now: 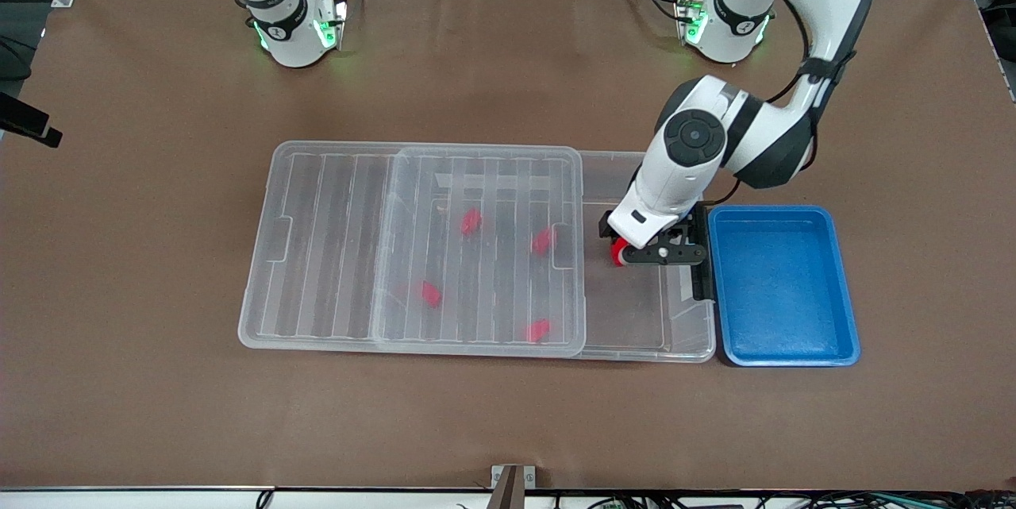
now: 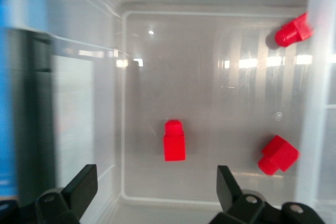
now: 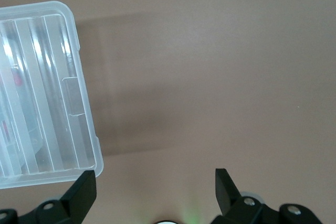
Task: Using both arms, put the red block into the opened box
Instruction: 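Open the left gripper, release the block, and raise it away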
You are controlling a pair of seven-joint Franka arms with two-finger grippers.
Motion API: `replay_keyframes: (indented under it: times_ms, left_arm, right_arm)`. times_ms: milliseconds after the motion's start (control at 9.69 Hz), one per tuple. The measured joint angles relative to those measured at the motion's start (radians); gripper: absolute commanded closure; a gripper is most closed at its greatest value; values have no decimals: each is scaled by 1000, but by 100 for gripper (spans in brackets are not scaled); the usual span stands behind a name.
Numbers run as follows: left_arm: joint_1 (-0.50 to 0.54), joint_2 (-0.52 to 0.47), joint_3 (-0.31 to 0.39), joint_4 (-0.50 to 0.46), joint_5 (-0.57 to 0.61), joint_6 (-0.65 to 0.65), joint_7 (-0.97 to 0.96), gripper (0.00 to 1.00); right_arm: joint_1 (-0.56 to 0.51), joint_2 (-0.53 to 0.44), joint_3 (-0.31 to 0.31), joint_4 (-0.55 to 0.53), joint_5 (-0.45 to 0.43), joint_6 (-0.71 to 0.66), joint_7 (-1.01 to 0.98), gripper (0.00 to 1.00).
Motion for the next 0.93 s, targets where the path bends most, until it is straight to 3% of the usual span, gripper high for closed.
replay_keyframes:
  times_ms: [310, 516, 619, 722, 825, 929]
  left_arm:
    - [30, -28, 7, 249, 9, -281, 92, 0]
    - [103, -43, 6, 345, 10, -340, 203, 0]
    - [139, -63, 6, 362, 9, -350, 228, 0]
    - [162, -92, 5, 369, 9, -370, 238, 0]
    - [168, -124, 5, 371, 9, -399, 239, 0]
    - [173, -158, 5, 372, 7, -423, 242, 0]
  right_arm:
    - [0, 0, 0, 0, 0, -5, 0, 0]
    - [0, 0, 0, 0, 0, -6, 0, 0]
    - [0, 0, 0, -1, 0, -6, 0, 22]
    - [0, 0, 0, -1, 0, -5, -3, 64]
    - [0, 1, 0, -6, 1, -6, -28, 89]
    - [1, 4, 1, -30, 17, 10, -74, 99]
